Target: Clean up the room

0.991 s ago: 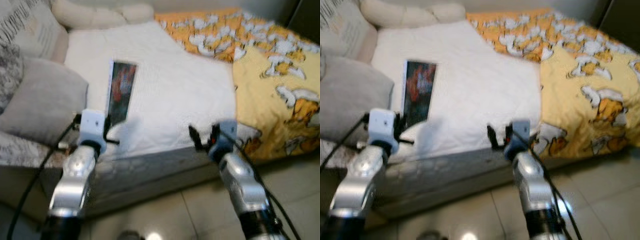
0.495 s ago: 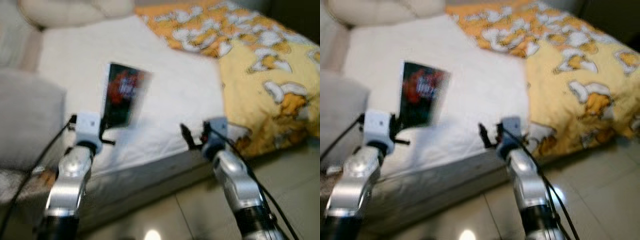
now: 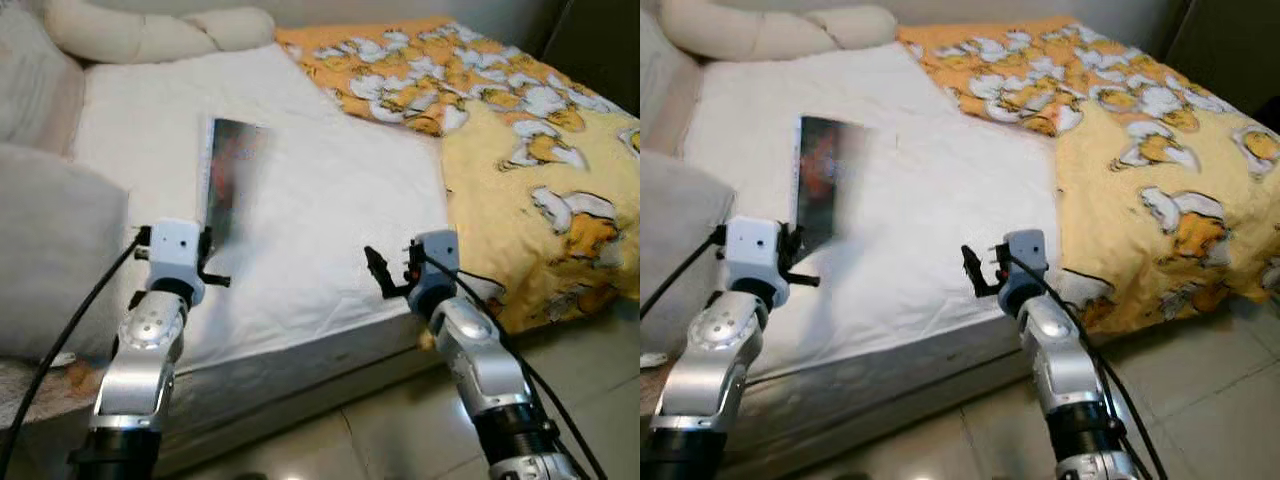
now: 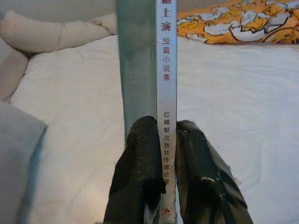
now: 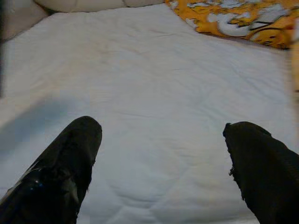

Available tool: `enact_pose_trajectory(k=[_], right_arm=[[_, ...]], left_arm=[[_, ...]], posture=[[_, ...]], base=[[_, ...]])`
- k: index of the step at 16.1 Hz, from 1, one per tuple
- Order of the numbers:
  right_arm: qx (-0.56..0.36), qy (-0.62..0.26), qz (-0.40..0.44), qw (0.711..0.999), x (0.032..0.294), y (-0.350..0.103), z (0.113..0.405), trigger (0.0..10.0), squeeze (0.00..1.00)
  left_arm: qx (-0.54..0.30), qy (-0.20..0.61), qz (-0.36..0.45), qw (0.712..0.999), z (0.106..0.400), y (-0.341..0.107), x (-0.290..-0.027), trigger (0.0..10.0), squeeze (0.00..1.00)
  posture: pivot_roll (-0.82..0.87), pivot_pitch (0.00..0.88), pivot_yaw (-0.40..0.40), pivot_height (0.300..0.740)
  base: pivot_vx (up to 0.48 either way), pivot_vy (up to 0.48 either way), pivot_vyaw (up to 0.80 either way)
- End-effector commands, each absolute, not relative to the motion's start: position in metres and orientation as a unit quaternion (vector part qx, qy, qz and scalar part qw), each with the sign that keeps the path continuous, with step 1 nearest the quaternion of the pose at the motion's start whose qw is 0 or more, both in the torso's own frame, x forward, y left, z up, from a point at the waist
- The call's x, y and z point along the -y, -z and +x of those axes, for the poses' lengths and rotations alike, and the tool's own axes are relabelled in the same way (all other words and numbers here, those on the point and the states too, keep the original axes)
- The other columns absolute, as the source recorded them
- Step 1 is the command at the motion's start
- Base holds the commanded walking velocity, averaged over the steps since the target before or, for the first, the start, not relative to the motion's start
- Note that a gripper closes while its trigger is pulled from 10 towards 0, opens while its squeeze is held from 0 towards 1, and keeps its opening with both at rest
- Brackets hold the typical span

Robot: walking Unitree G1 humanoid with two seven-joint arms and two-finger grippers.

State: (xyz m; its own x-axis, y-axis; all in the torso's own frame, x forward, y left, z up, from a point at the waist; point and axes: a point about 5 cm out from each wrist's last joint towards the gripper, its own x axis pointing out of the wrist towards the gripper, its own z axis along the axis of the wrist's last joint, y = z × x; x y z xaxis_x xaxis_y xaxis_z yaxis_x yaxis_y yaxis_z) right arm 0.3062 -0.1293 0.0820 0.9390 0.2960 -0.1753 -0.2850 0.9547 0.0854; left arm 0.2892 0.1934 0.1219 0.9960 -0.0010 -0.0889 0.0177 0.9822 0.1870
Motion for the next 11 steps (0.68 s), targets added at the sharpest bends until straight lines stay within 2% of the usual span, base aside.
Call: enact_pose_trajectory(k=[1,6,11], right_arm=[[-0.098,-0.141,0.024,0.985,0.137,-0.082,0.3086,10.0,0.0],[-0.098,-0.151,0.014,0.984,0.1343,-0.0815,0.308,10.0,0.0],[-0.099,-0.145,0.017,0.984,0.1367,-0.0787,0.3047,10.0,0.0]], left_arm=[[-0.021,0.017,0.092,0.995,0.2911,-0.1302,-0.1841,10.0,0.0],[-0.024,0.01,0.09,0.996,0.2883,-0.1289,-0.187,10.0,0.0],[-0.027,0.016,0.092,0.995,0.2897,-0.1289,-0.186,10.0,0.0]], posture=[[0.1,0.0,-0.039,0.74],[0.09,0.0,-0.025,0.74],[0.09,0.0,-0.003,0.74]], base=[[0.326,0.0,0.0],[0.33,0.0,0.0],[0.329,0.0,0.8]])
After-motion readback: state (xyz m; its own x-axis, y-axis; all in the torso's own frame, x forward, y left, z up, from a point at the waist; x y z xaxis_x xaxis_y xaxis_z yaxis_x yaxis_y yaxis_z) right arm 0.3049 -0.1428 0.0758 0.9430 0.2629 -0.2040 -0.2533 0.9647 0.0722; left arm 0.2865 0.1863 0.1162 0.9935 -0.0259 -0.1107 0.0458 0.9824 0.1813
